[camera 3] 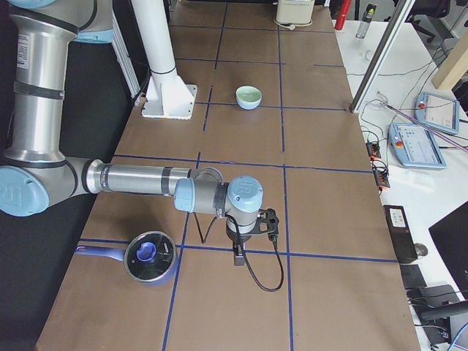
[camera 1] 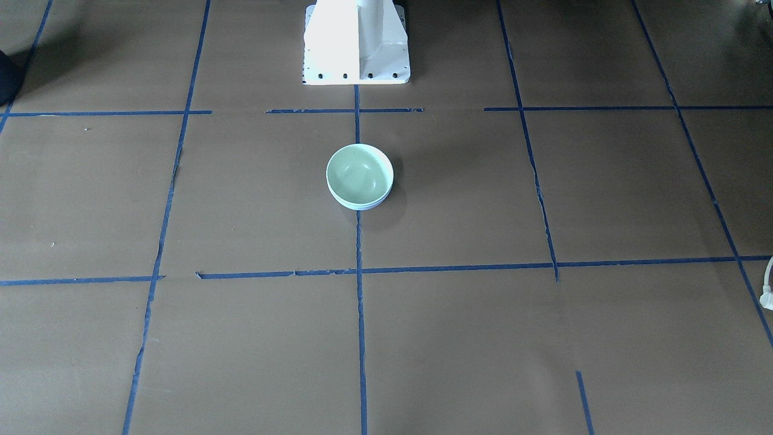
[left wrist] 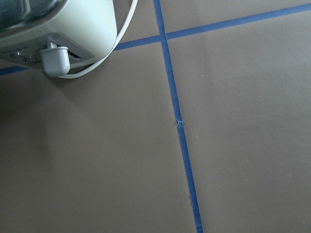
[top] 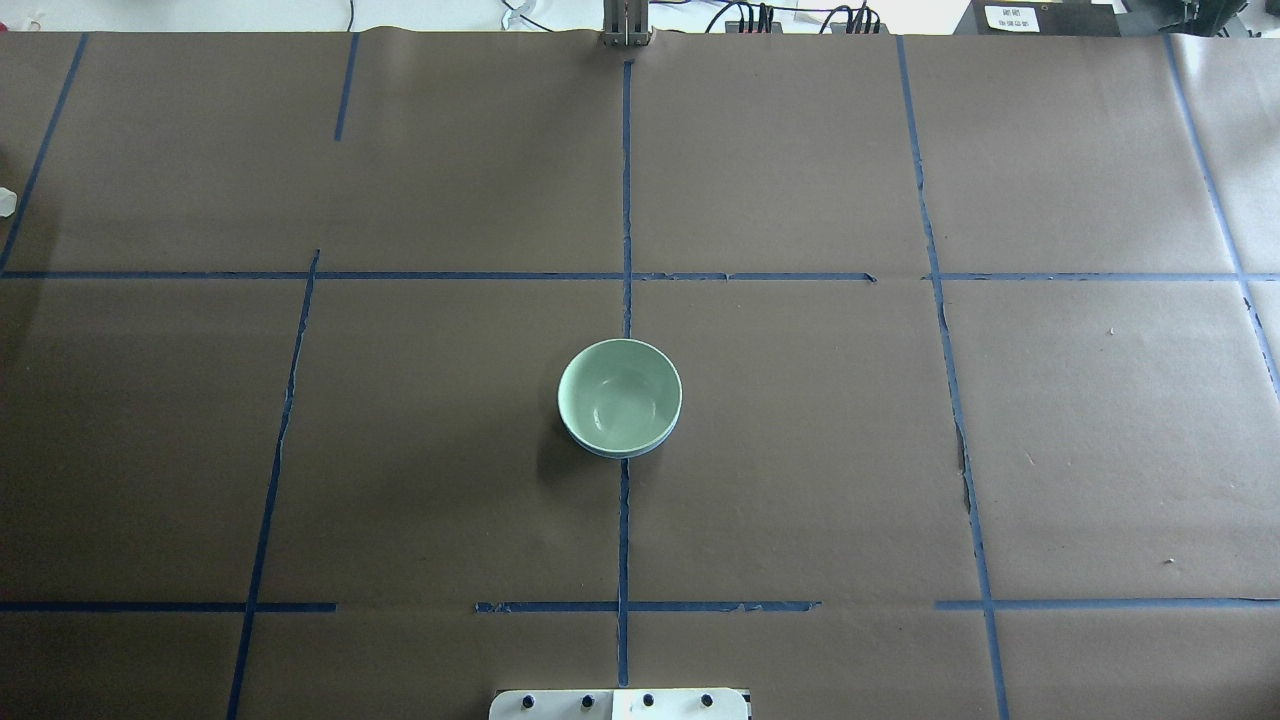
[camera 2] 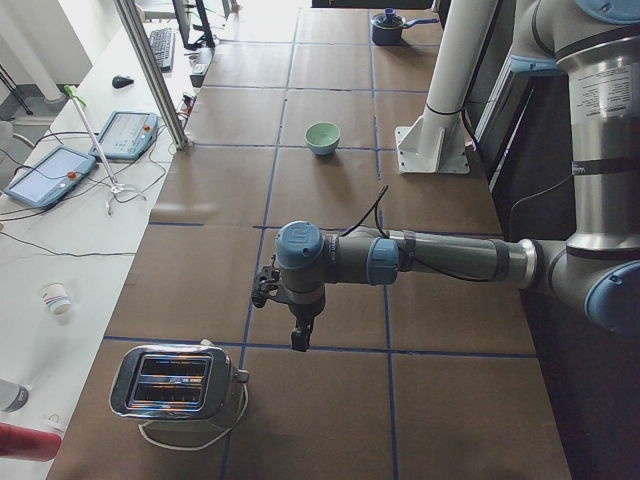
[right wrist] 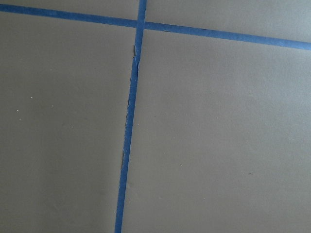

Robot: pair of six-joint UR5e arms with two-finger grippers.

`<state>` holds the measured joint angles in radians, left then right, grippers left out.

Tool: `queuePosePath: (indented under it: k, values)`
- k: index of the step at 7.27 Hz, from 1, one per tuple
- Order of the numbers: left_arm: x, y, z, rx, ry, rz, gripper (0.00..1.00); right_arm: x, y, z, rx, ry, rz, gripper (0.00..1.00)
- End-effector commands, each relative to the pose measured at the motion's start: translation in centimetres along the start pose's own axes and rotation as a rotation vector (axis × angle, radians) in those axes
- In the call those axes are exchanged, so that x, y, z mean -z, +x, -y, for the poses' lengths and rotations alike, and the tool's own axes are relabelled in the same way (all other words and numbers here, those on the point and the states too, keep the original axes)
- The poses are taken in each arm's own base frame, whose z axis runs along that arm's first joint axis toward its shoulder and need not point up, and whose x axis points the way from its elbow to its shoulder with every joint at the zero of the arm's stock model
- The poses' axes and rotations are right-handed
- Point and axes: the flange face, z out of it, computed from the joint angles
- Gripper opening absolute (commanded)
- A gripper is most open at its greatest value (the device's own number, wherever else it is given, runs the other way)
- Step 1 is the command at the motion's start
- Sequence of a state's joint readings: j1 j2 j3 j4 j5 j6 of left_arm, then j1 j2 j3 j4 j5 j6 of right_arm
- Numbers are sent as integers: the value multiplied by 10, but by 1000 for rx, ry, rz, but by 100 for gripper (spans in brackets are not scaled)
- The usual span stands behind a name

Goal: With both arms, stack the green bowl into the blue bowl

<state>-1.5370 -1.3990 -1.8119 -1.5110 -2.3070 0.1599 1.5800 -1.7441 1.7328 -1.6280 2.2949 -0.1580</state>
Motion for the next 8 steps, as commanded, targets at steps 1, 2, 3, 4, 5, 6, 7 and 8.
queuePosePath:
  k: [1,2,3,4,5,6,7,8]
  values:
    - [0,0,1,-1,1,0,100,0,-1,1,2,1,6,100]
    - [0,0,1,-2,0,1,100,0,-1,1,2,1,7,100]
    - [-1,0,1,-2,-1,1,100,0,-1,1,2,1,7,100]
    - [0,0,1,-3,0,0,100,0,-2,1,4,1,7,100]
    - [0,1,1,-4,1,0,100,-1,-2,1,3,0,8,100]
    - [0,1,1,-4,1,2,100,0,-2,1,4,1,7,100]
    - [0,1,1,-5,0,1,100,-2,-5,2,10,-3,15,100]
    - [-1,1,1,-4,-1,1,100,-2,-5,2,11,-2,17,100]
